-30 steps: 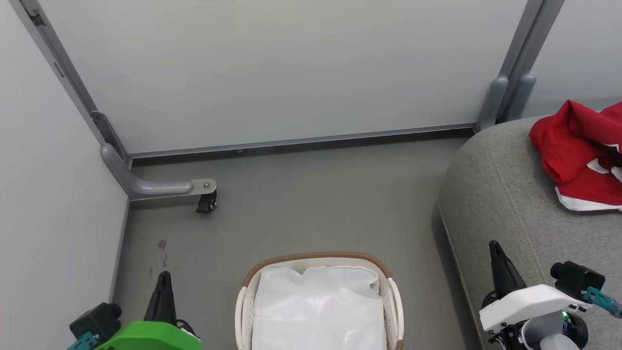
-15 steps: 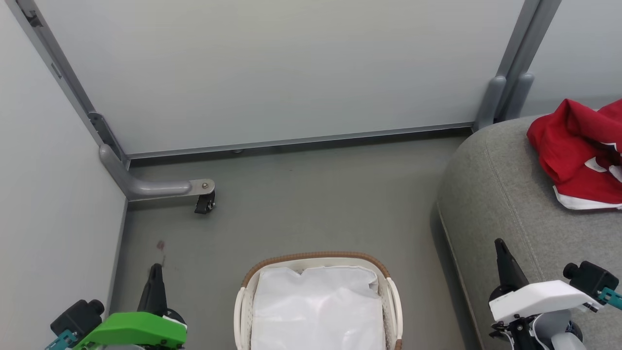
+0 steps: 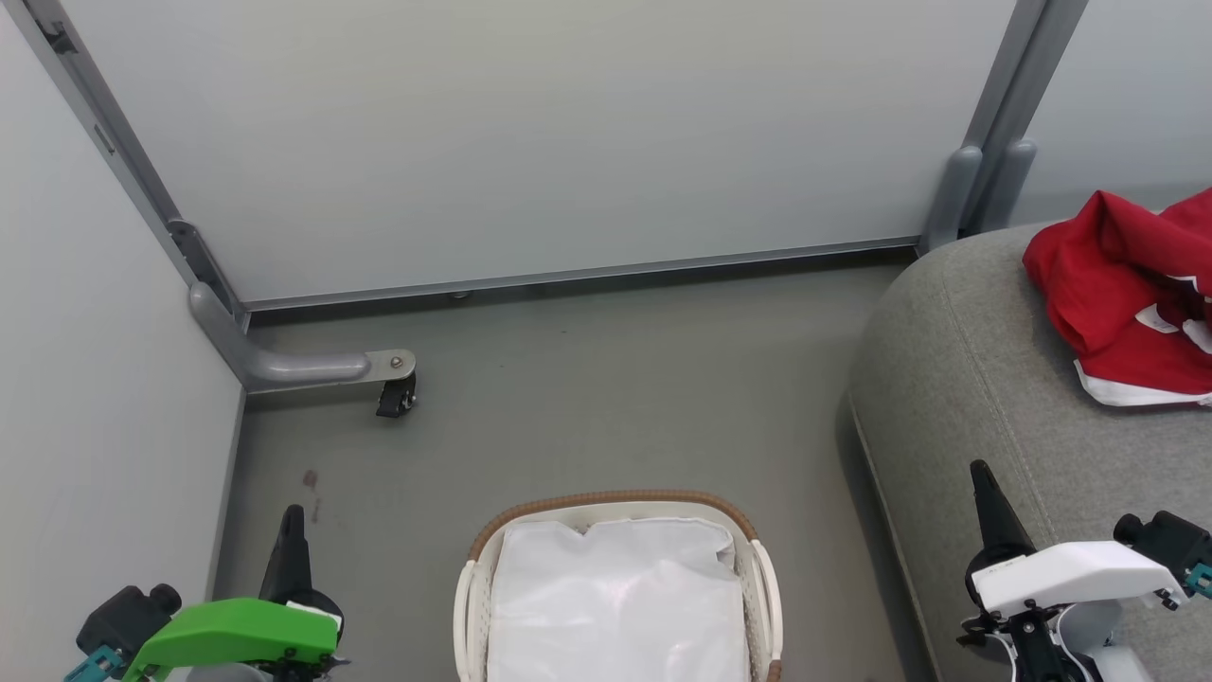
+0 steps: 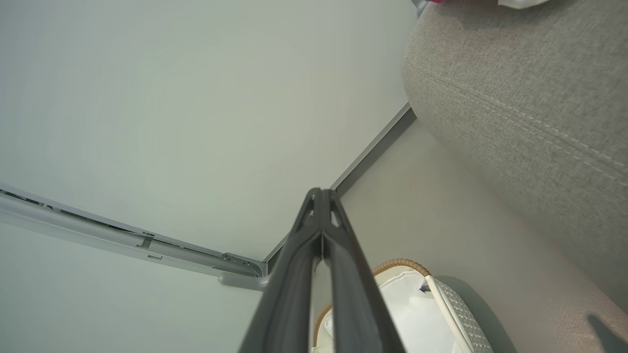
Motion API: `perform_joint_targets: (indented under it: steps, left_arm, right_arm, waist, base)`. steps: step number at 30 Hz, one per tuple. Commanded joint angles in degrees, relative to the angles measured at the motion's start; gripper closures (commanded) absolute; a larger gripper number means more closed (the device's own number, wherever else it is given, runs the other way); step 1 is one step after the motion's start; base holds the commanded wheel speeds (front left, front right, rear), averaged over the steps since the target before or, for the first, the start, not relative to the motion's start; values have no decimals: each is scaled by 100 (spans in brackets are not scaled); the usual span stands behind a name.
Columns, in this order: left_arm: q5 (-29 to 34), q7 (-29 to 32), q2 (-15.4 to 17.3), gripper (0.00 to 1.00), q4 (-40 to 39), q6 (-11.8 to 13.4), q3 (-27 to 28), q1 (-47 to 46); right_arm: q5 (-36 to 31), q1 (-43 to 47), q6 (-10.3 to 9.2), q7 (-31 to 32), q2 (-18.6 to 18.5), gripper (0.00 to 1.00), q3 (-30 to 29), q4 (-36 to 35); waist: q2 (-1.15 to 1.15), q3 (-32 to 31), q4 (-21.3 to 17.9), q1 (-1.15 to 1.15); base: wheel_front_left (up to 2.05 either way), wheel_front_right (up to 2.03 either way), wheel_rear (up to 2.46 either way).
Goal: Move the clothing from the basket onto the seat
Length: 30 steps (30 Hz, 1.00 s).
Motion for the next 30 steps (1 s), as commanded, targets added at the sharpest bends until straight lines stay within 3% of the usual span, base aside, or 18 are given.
perform_joint_targets:
  steps: [1, 30]
  left_arm:
    - [-187, 41, 19, 100, -96, -29, 56, -190]
    - [-1687, 482, 25, 100, -266, -61, 310, -304]
  right_arm:
    - [182, -136, -2, 53, -37, 100, -34, -93]
    - [1778, -161, -2, 489, -50, 100, -184, -223]
  waist:
    - [0, 0, -3, 0]
    - [0, 9, -65, 0]
  base:
    - [0, 0, 0]
    - [0, 0, 0]
